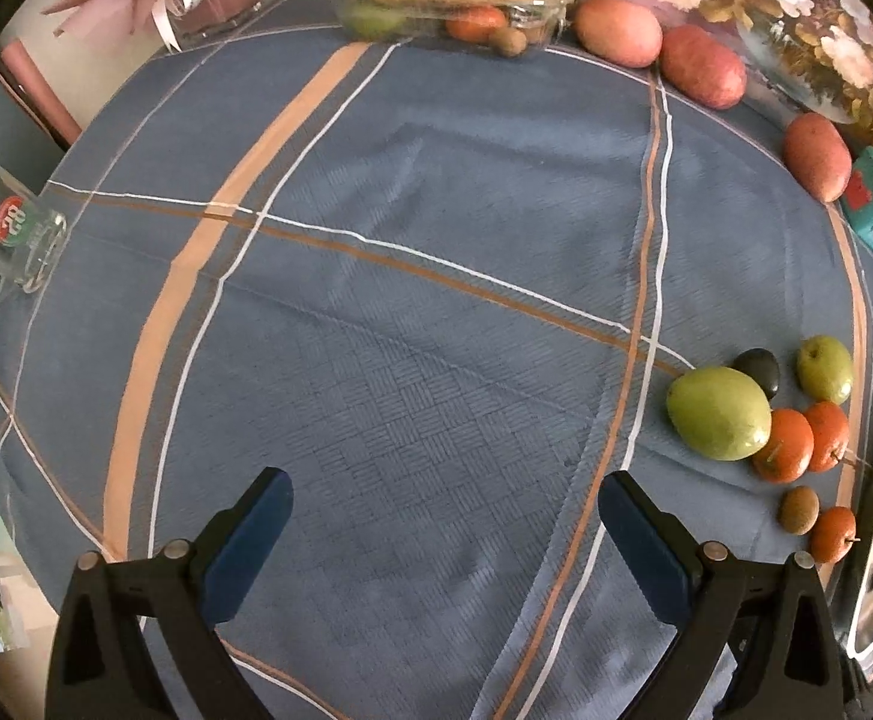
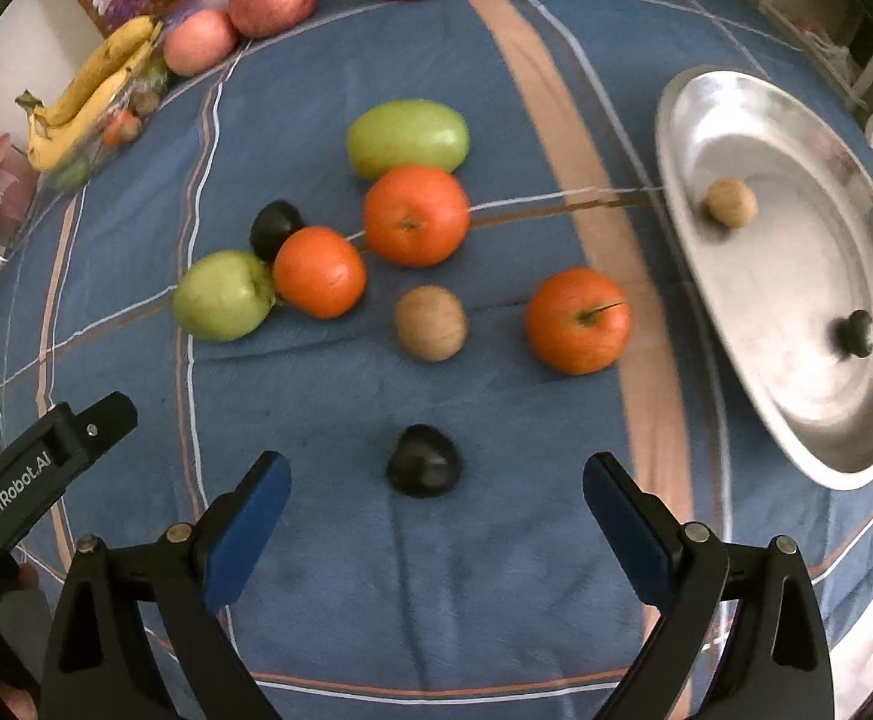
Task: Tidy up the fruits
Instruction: 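Move both tools back over the remaining fruits, then grasp the second dark plum with the right tool while the left tool grasps the green pear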
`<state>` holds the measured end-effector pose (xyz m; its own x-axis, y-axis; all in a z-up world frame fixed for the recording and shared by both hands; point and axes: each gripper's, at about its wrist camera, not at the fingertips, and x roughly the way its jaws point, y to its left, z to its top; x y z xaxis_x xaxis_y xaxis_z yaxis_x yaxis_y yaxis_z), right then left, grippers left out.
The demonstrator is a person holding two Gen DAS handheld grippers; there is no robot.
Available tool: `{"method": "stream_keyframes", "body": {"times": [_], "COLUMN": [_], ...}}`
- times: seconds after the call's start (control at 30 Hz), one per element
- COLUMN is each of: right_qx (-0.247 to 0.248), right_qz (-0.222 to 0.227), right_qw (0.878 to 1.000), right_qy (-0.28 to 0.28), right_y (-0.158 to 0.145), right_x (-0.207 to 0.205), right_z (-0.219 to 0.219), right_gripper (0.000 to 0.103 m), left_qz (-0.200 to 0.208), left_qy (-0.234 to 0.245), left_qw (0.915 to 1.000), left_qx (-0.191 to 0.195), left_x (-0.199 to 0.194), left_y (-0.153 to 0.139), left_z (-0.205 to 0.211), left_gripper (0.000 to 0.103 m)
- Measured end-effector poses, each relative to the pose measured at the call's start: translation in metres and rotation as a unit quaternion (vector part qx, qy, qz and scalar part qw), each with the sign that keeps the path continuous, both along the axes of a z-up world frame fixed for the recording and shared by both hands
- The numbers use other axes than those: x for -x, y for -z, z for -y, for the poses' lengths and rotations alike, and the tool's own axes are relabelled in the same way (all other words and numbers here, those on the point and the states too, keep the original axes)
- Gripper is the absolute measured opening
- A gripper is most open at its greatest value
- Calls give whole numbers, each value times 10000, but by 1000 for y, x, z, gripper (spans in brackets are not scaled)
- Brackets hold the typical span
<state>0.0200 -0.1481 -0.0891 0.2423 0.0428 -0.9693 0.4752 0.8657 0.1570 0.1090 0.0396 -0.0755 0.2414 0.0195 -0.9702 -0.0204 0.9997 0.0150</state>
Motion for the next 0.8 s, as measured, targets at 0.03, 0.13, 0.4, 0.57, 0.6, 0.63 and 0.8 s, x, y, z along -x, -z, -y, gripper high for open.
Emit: {"method": "stream_keyframes", "body": {"times": [0.03,0.13,0.4,0.57,0.6,0.63,0.8], "right_qx": [19,173,391,484,486,493,510], "right_qz": [-38,-169,-439,-477,-468,-466,-417], "right_qw": [10000,9997,9982,9977,9977,9977,9977], "right_qy": [-12,17,86,0,21,31,136], "right_y": [2,8,29,34,35,35,39], "right_x": [-3,-8,-29,-37,-38,-39,-40], "right_z": [-2,-4,-11,-20,-21,-28,-32], "right_gripper": [98,98,100,103,103,103,103], "left_qz": [-4,-11,-91,-73,-83,-94,-92], "left_qy": [-10,-38,-38,8,1,-10,-34], "left_qw": [10000,10000,9999,9999,9999,9999,9999], "left_qx": [4,-16,23,-94,-98,-94,-67], "left_x": [-1,-8,-18,-21,-21,-20,-16], "left_y": [1,3,8,10,11,10,10], "left_z": [-1,-4,-7,-7,-6,-4,-1], "left_gripper": [103,103,103,103,103,103,103]}}
